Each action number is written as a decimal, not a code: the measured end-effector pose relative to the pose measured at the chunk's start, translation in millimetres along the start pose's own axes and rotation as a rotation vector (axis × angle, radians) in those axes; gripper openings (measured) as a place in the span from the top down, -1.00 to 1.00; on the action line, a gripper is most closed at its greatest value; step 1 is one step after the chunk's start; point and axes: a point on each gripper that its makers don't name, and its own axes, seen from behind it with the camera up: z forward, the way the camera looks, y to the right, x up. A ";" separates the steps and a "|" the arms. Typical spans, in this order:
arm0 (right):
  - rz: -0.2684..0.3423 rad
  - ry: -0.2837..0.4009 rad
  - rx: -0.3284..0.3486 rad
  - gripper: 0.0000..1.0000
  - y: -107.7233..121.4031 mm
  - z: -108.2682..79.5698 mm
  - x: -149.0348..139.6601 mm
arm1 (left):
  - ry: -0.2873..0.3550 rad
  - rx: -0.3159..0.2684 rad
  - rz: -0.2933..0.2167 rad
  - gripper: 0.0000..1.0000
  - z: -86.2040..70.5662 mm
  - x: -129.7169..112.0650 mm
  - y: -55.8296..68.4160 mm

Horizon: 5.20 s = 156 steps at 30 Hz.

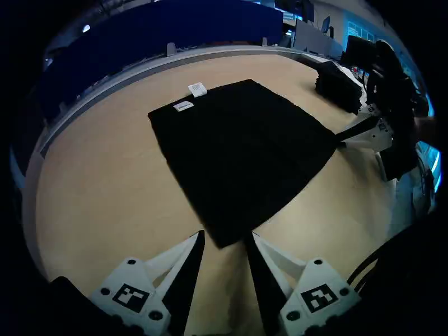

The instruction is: Fold towel

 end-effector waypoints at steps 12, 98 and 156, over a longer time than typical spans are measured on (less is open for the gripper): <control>0.007 0.014 0.002 0.73 -0.1 -3.0 8.5 | 0.008 0.018 -0.035 0.84 -0.2 5.4 3.3; -0.011 0.033 -0.056 0.74 69.1 -14.2 104.6 | 0.052 0.072 -0.208 0.85 -7.4 109.4 -30.4; 0.072 0.058 -0.159 -0.87 88.8 7.1 115.7 | 0.085 0.188 -0.249 -0.90 3.9 107.2 -75.3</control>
